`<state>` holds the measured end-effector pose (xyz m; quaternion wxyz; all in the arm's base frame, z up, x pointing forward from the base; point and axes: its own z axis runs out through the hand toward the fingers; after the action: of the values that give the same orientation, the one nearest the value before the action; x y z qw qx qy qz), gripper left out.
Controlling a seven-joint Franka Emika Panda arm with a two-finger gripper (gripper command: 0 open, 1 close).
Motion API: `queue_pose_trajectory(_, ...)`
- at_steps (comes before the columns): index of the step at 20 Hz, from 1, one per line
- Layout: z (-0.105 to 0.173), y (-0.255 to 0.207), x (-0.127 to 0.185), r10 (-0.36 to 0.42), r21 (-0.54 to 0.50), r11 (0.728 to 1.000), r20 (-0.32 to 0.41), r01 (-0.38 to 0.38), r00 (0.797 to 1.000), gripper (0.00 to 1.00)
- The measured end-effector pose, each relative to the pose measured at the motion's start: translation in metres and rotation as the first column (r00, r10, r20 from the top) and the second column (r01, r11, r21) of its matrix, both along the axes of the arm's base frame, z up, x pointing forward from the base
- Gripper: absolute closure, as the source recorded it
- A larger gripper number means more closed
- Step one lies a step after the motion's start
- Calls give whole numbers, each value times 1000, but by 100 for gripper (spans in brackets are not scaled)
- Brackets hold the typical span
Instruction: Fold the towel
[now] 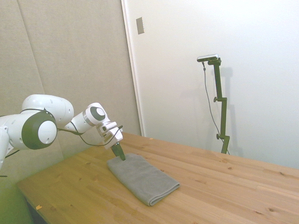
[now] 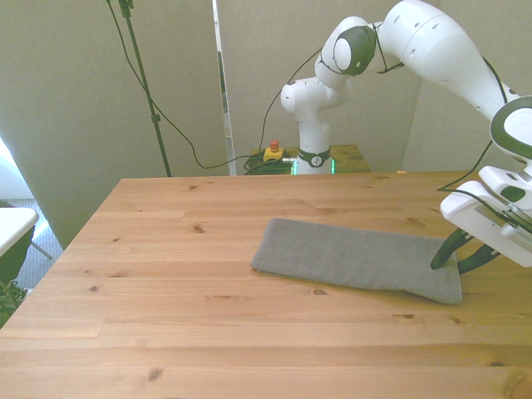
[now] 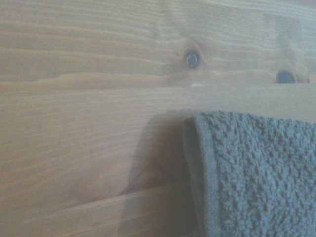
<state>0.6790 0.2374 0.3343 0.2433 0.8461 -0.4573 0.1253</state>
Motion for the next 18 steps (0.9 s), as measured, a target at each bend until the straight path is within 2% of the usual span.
queue_pose_trajectory(3,2,-4,0,0,5,1000,7,0,1000,100)
queue_pose_trajectory(7,19,-9,-2,-1,16,1000,30,1,1000,100)
queue_pose_trajectory(13,72,-25,-23,-3,44,999,90,-1,996,100)
queue_pose_trajectory(18,119,-65,-55,-27,95,995,159,12,987,100)
